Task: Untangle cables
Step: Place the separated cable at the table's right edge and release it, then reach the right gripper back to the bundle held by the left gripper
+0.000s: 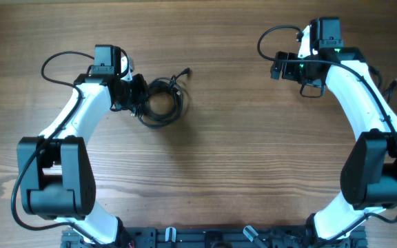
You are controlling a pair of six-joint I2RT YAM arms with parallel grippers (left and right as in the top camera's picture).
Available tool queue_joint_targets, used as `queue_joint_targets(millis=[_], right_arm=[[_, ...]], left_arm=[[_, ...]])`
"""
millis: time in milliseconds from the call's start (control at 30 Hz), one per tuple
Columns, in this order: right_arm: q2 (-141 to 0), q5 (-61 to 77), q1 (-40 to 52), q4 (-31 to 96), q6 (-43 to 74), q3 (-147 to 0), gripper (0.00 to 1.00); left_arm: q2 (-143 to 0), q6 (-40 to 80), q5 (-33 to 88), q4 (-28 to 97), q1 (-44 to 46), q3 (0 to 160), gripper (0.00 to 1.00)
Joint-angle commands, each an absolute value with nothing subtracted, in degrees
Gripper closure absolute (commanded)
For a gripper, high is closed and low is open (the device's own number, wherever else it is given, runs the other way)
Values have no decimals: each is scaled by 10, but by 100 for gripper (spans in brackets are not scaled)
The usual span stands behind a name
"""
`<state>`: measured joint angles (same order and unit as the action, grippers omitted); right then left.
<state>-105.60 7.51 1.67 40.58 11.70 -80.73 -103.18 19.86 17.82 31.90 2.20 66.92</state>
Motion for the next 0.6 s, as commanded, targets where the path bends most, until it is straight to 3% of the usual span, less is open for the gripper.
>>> queue_joint_targets(millis=[0,567], right_arm=[[-1066,84,15,402,121,-819,0],[-1066,84,15,402,121,-819,1]], left_arm=[[-1033,202,171,315,22,665,83],[-1033,202,171,318,22,665,79]])
